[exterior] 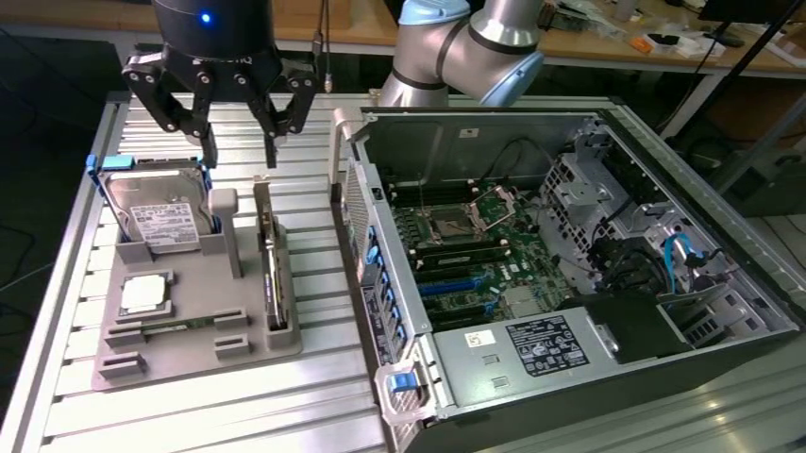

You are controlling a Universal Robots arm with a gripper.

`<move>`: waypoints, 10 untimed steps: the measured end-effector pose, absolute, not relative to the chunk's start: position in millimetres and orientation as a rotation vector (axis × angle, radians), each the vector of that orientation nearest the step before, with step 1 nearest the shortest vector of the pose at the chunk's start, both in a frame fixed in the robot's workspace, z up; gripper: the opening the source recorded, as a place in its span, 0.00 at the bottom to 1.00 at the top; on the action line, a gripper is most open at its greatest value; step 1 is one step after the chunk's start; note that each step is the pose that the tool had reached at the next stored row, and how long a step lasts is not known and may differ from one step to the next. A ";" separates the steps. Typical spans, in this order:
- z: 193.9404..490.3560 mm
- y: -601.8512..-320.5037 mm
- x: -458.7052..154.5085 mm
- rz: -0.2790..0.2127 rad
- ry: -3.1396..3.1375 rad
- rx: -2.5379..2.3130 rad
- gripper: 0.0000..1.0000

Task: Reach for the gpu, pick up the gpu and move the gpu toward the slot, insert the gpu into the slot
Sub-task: 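Pick up the gpu and move the gpu toward the slot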

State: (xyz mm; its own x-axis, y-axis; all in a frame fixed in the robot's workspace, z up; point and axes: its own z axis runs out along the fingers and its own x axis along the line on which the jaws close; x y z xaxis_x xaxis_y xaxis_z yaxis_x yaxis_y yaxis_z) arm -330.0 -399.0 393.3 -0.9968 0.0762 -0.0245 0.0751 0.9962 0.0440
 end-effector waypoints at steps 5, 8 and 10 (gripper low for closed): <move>392.6 -399.0 -330.0 0.048 3.120 0.032 0.60; 391.1 -399.0 -330.1 0.045 3.123 -0.055 0.60; 389.4 -399.3 -329.9 0.045 3.124 -0.068 0.60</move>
State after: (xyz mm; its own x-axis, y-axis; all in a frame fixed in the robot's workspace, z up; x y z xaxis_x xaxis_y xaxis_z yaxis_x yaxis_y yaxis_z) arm -329.9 -399.3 389.4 -0.9989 -0.0433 -0.0175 -0.0438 0.9986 0.0283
